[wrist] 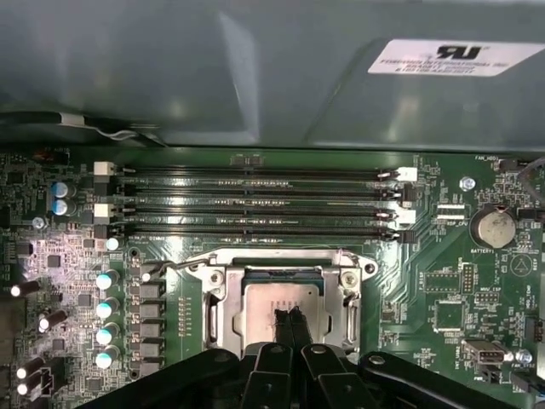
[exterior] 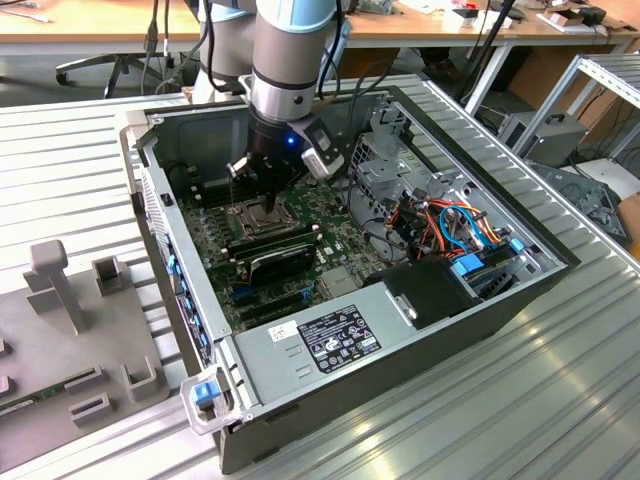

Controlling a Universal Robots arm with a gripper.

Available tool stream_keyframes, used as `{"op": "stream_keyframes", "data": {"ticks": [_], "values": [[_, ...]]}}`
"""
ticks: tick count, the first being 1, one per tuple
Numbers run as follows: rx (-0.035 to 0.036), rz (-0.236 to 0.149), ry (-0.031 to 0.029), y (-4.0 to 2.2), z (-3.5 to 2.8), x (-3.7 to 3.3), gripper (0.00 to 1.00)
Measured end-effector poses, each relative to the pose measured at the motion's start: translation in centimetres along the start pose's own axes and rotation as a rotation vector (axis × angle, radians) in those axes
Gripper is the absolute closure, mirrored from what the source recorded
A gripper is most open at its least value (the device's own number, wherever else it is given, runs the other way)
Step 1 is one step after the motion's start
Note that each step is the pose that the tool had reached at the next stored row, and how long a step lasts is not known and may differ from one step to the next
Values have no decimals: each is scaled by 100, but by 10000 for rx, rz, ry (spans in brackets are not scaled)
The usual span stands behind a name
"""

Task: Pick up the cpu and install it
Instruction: 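Close the cpu cover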

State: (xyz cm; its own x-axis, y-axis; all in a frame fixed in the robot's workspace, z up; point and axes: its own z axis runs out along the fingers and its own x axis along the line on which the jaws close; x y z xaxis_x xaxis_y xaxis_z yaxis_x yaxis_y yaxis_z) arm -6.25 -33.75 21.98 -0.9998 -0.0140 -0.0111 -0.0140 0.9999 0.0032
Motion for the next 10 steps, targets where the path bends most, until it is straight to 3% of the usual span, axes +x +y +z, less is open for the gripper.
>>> {"op": "stream_keyframes", "data": {"ticks": [10], "values": [[2, -1, 3, -16, 10, 152, 89]]}}
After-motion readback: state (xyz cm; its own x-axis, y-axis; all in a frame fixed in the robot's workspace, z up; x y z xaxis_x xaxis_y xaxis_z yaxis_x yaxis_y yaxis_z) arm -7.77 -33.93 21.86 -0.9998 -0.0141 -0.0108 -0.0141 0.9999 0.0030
